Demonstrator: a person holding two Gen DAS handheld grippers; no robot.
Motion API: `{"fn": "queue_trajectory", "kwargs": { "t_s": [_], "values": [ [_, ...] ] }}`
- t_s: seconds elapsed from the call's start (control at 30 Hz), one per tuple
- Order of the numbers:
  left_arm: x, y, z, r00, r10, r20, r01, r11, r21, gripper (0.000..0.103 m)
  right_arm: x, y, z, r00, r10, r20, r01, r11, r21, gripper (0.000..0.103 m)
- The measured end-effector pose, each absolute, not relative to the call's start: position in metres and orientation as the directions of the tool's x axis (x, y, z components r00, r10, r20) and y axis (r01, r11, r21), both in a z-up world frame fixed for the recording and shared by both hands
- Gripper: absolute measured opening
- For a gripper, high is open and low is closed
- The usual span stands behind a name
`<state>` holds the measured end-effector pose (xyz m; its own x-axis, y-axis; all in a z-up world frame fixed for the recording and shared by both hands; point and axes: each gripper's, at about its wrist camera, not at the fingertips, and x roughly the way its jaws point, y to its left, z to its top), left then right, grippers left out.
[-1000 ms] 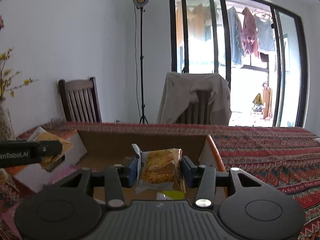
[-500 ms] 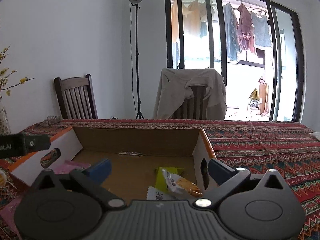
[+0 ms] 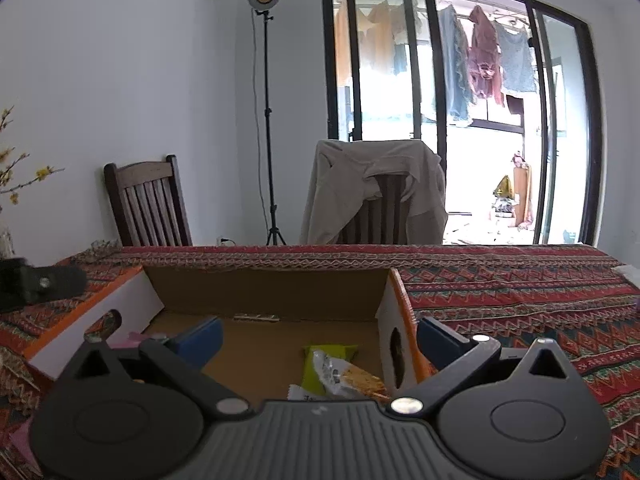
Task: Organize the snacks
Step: 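Open both grippers to drop the cookie packets into the box, then move both grippers back to the snack pile beside the box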
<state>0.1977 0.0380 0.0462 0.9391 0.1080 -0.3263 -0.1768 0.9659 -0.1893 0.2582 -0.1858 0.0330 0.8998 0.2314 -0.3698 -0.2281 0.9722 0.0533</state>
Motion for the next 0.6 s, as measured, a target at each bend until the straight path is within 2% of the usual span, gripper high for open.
{"fn": "queue_trajectory", "kwargs": {
  "t_s": [0.3,0.6],
  "values": [
    [0.164,0.034,0.061,0.946,0.075,-0.316,-0.138,0.973,-0.183,0.103,0.228,-0.196,0.059,0.908,0.220,-0.356,-0.217,0.975,0.048,0.103],
    [0.123,0.041,0.051,0.936,0.076,-0.345,-0.139,0.977,-0.160,0.103,0.188,-0.199,0.051,0.888,0.239,-0.393,-0.248,0.968,0.027,0.103]
  ]
}}
